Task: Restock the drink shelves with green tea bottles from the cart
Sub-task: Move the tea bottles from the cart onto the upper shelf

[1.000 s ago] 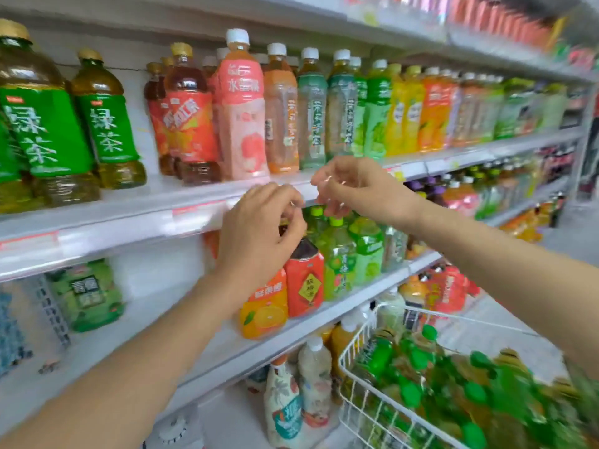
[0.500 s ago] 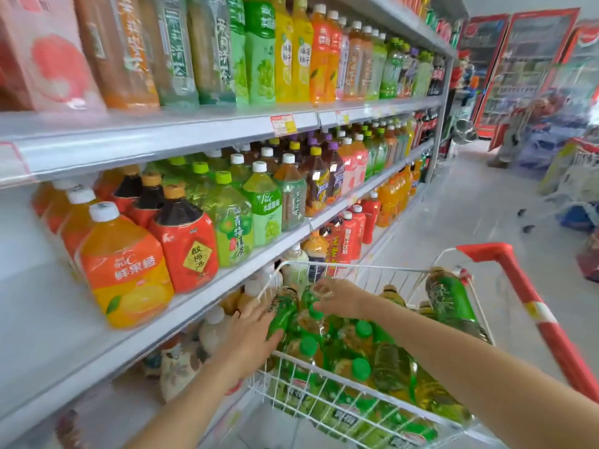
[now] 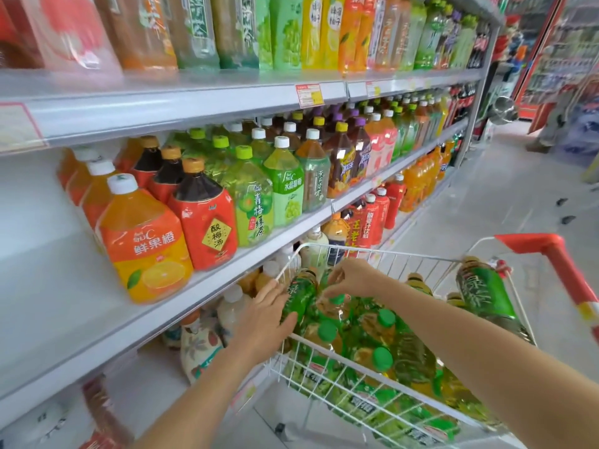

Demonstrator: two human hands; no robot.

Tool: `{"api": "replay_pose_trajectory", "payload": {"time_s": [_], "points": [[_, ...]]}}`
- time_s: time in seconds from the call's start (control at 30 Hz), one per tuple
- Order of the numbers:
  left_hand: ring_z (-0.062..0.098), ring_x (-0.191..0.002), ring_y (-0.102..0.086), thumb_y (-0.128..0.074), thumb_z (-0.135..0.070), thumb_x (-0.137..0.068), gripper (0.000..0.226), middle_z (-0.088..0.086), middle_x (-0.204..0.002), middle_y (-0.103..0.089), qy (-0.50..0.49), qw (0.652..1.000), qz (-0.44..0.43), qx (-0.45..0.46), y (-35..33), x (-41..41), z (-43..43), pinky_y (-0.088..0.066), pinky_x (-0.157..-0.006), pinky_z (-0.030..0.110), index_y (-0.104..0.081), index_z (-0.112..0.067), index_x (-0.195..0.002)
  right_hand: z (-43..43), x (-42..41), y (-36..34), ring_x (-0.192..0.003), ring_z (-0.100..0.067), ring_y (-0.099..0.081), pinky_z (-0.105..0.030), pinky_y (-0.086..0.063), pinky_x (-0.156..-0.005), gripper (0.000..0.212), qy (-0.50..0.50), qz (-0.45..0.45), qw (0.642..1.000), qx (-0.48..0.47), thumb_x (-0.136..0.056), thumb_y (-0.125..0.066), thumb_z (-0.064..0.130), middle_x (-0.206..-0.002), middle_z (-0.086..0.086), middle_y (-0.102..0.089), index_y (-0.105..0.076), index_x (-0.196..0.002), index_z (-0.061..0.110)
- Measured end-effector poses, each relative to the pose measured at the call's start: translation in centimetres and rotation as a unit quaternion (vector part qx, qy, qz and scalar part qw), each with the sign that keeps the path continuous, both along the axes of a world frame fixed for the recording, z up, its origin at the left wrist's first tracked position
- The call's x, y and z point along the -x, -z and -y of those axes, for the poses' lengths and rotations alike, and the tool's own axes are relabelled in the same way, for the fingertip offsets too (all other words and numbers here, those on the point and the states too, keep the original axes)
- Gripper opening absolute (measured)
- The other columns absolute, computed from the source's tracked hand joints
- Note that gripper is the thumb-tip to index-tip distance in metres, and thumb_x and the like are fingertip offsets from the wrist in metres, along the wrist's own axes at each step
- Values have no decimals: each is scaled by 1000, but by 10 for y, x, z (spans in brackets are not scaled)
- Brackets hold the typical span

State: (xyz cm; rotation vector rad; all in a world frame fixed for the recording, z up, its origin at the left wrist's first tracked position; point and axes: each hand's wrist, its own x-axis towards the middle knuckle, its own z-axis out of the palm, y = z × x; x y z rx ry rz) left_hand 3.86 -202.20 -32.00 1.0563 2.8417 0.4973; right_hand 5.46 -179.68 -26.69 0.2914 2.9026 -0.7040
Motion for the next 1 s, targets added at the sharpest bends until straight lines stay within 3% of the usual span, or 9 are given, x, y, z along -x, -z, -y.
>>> {"api": "replay_pose_trajectory", "payload": {"time_s": [0.1, 0.2, 0.33, 0.4, 0.57, 0.73, 0.83, 0.93, 1.0], "points": [[4, -147, 5, -24, -65, -94, 76, -6, -162, -10, 3, 1000, 12, -9, -2, -2, 4, -7, -118, 27, -24, -17, -152, -13, 17, -17, -83, -17, -63, -32, -54, -76, 36, 70, -62, 995, 38, -80, -73, 37, -96, -3, -69, -68, -105, 11], [5, -148, 8, 3, -87, -68, 111, -10, -162, -2, -3, 999, 20, -37, 0, -3, 13, -3, -119, 27, -13, -20, -155, 7, 37, -11, -105, -24, -60, -34, -51, -86, 56, 30, 11, 996, 79, -83, -70, 37, -125, -9, -59, -53, -128, 8], [2, -146, 16, -13, -82, -77, 98, -17, -160, 11, 10, 998, 50, -30, 4, -7, 21, -2, -123, 33, 0, -24, -155, 36, 57, 18, -134, -31, -41, -38, -37, -108, 84, -10, 62, 997, 36, -88, -56, 53, -151, -17, -35, -26, -147, 1], [0, -144, 20, -19, -87, -74, 103, -18, -159, 15, 18, 997, 65, -23, 3, -6, 23, -1, -122, 34, 4, -26, -155, 40, 65, 23, -139, -32, -35, -40, -32, -113, 85, -20, 111, 994, 4, -91, -42, 61, -155, -18, -27, -24, -148, 1], [-1, -143, 22, -22, -93, -68, 112, -18, -159, 17, 25, 996, 80, -28, 1, -4, 25, -1, -123, 38, 7, -28, -154, 54, 74, 24, -127, -32, -47, -35, -36, -104, 67, -33, 136, 990, -18, -99, -33, 49, -141, -23, -46, -46, -134, -6], [-1, -144, 22, -29, -86, -74, 105, -17, -160, 17, 19, 997, 76, -15, 0, -7, 24, 2, -123, 36, 7, -28, -154, 39, 77, 27, -129, -31, -45, -36, -38, -104, 67, -1, 99, 995, -19, -93, -51, 47, -144, -18, -43, -40, -139, -1], [0, -144, 23, -27, -86, -73, 106, -16, -160, 18, 20, 997, 69, -9, 0, -8, 25, 4, -122, 33, 8, -28, -154, 29, 79, 23, -108, -29, -50, -37, -42, -92, 55, 11, 49, 998, -32, -84, -60, 51, -105, -10, -56, -58, -108, 1], [0, -144, 23, -26, -86, -72, 107, -16, -159, 17, 19, 998, 65, -6, 0, -8, 26, 6, -121, 32, 8, -27, -154, 19, 74, 14, -118, -30, -42, -41, -35, -99, 51, 47, 2, 998, -49, -76, -62, 63, -112, -8, -54, -62, -87, 13], [0, -144, 23, -24, -88, -70, 108, -16, -159, 18, 19, 997, 70, -8, 0, -9, 26, 6, -121, 33, 7, -27, -154, 13, 70, 11, -114, -28, -47, -43, -41, -99, 41, 72, -41, 996, 20, -73, -71, 58, -105, -7, -58, -59, -74, 19]]}}
